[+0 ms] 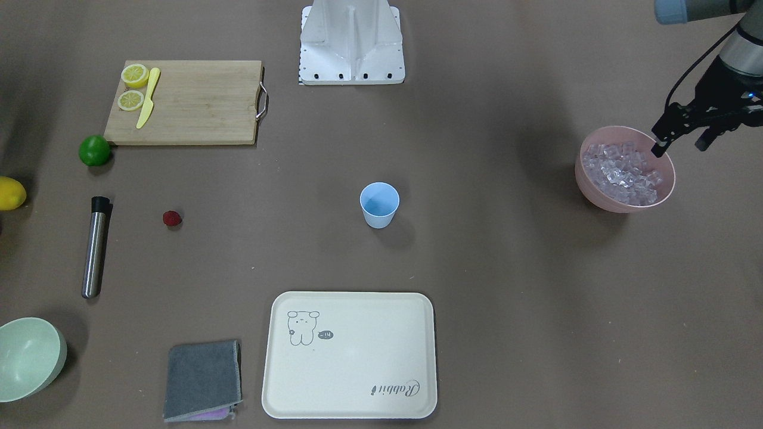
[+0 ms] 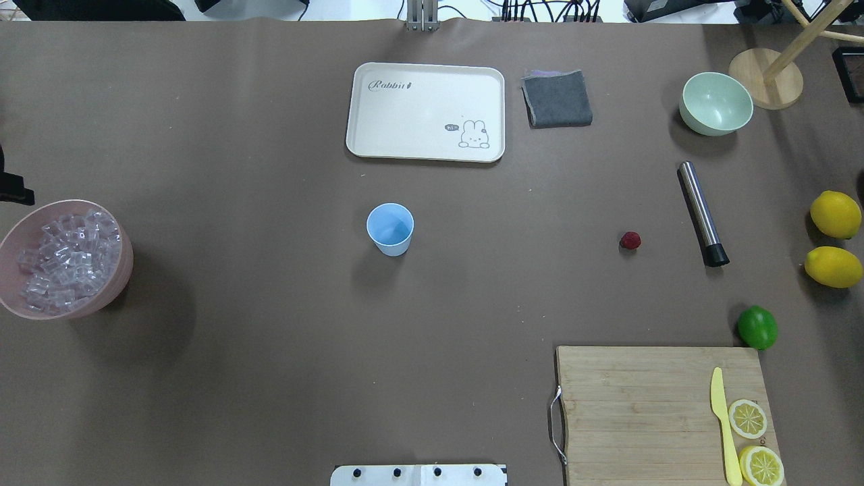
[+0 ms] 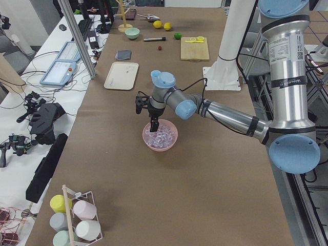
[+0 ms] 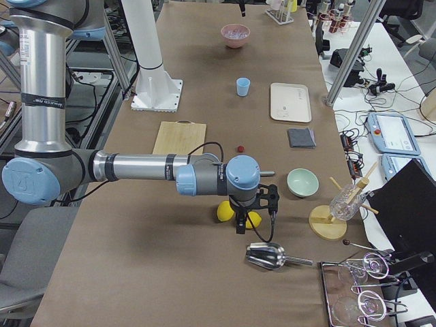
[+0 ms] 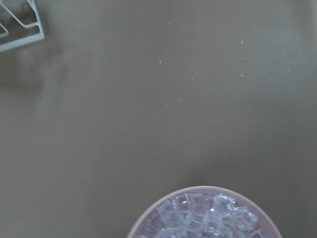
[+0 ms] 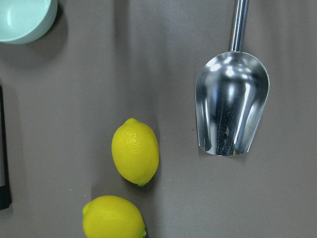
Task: Mash ice and strawberries in cup
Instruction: 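Lower the left gripper into the pink bowl of ice cubes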
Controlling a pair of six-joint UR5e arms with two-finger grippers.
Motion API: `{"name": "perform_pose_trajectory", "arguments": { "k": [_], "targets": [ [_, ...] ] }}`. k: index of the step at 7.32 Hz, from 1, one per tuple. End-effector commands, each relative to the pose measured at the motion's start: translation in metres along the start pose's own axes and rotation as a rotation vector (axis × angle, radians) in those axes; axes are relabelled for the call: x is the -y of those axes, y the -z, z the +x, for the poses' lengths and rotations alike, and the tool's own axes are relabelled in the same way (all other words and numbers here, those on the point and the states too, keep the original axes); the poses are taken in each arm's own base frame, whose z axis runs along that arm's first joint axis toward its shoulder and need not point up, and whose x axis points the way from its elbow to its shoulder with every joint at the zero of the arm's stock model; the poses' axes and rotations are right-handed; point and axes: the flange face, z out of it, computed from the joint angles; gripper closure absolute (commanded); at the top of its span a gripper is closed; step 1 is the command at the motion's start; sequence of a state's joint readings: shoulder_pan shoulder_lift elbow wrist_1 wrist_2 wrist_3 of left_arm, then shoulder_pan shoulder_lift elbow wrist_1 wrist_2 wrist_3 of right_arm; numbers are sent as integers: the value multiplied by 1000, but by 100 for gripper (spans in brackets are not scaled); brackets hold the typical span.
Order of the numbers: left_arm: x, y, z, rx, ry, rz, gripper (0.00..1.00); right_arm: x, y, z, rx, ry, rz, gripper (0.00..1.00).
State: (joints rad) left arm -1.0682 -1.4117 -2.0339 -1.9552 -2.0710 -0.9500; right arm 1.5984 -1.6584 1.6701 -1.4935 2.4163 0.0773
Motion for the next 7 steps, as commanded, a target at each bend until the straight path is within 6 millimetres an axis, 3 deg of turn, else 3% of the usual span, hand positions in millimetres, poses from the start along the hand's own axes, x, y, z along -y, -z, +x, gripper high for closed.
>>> {"name": "perform_pose_trajectory", "arguments": {
  "k": [1, 3, 5, 7],
  "targets": [
    [-27, -24, 8, -14, 48, -39, 2, -4, -6, 7, 1, -4, -1, 0],
    [-34, -39, 11, -15, 61, -57, 2, -5, -11, 12, 3, -15, -11, 0],
    [-37, -68, 4, -22, 26, -35, 3, -6, -13, 15, 3, -20, -15, 0],
    [-37, -74, 6, -16, 16, -28, 12, -8, -14, 17, 3, -23, -19, 0]
  ]
}}
